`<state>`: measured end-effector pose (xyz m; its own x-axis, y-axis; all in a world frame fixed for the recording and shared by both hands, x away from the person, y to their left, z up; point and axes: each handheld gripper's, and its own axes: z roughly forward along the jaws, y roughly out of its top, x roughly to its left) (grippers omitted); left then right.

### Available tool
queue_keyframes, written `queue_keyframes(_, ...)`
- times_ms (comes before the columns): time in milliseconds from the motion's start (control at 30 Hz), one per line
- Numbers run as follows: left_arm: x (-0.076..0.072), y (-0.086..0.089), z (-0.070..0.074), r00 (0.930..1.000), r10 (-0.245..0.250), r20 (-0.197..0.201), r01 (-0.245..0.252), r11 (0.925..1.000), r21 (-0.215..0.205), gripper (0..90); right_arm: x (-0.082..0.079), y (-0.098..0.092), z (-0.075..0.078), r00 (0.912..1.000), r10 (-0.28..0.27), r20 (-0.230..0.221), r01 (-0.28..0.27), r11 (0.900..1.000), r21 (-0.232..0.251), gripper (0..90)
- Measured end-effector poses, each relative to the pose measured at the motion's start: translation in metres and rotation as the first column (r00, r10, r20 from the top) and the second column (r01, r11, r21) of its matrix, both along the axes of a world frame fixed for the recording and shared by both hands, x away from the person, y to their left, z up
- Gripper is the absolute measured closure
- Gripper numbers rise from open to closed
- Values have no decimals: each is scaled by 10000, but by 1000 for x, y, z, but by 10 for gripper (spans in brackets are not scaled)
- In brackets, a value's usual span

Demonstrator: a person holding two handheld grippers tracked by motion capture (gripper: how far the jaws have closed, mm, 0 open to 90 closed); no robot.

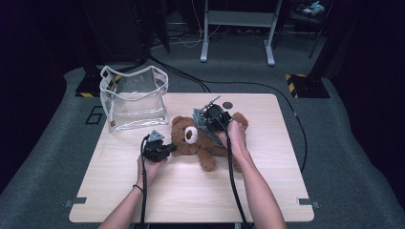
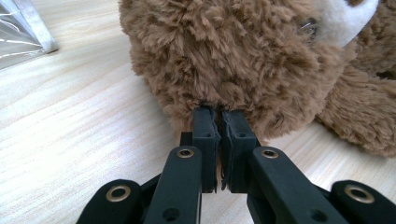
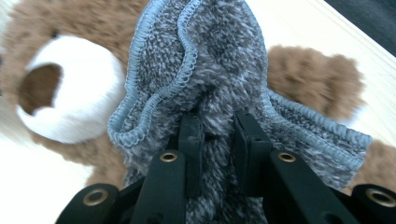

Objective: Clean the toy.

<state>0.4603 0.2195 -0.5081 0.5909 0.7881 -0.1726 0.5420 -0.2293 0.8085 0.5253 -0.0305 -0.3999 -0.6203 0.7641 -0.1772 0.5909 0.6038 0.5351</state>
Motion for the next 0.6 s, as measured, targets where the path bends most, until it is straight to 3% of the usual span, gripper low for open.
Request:
queue_keyframes(167, 0, 0, 0, 10000, 29, -45, -29, 10000, -8, 855, -2, -17, 6, 9989, -439, 184, 447, 9978, -492, 751)
queue_keyframes(300, 0, 0, 0, 10000, 29, -30, -29, 10000, 4, 855, -3, -29, 7, 9953, -937, 228, 948, 9943, -493, 750)
queue_keyframes(433, 0, 0, -1, 10000, 49, -60, -49, 10000, -28, 855, -7, -28, 9, 9951, -898, 418, 901, 9959, -46, 750)
queue_keyframes(467, 0, 0, 0, 10000, 49, -58, -49, 10000, -60, 855, -11, -24, 14, 9967, -434, 687, 402, 9981, 477, 750)
queue_keyframes(600, -1, 0, 1, 10000, -20, -62, 20, 10000, -17, 855, -24, -1, 27, 9944, 467, 948, -594, 9889, 1359, 749)
